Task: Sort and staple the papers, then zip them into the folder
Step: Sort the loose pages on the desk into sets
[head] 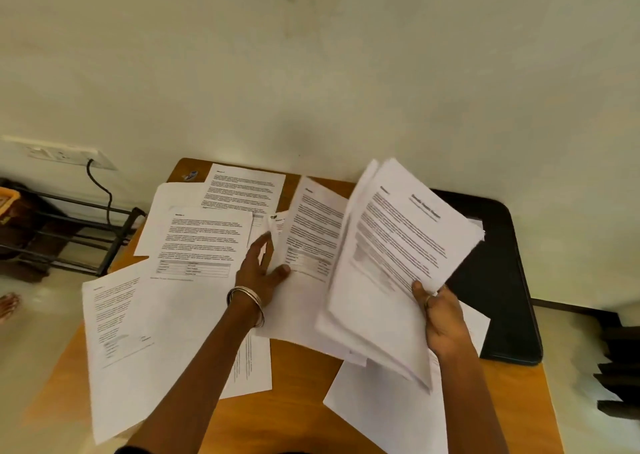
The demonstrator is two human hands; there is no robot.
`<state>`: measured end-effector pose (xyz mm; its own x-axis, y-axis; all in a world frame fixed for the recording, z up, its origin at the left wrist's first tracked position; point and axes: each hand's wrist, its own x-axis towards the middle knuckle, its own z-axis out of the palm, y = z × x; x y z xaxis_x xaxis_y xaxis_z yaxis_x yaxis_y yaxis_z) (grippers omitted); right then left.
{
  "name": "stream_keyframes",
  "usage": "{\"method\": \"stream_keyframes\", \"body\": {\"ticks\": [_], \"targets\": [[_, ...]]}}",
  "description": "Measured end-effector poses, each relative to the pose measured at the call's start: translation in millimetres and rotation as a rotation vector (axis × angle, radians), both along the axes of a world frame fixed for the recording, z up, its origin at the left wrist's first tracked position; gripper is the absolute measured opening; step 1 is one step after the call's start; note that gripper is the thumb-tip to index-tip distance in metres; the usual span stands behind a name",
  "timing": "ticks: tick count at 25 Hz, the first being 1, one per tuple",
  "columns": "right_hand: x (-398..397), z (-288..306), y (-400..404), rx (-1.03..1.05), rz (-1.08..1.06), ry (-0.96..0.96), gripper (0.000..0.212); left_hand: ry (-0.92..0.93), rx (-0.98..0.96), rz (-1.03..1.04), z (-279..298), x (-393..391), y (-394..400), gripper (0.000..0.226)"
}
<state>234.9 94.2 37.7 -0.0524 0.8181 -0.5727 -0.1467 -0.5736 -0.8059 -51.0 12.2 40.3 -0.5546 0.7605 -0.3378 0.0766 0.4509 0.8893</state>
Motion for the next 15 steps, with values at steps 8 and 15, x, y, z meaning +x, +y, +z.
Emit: {"method": "stream_keyframes", "body": {"ticks": [8,15], "targets": [[-7,-2,-24,0.042,0.036,-0.103,0.022,-0.121,0.150,-0.168,19,50,-4,0.056],[15,-20,-36,-0.177,0.078,0.092,0.029,-0.359,0.026,-0.216,25,63,-19,0.025]]}}
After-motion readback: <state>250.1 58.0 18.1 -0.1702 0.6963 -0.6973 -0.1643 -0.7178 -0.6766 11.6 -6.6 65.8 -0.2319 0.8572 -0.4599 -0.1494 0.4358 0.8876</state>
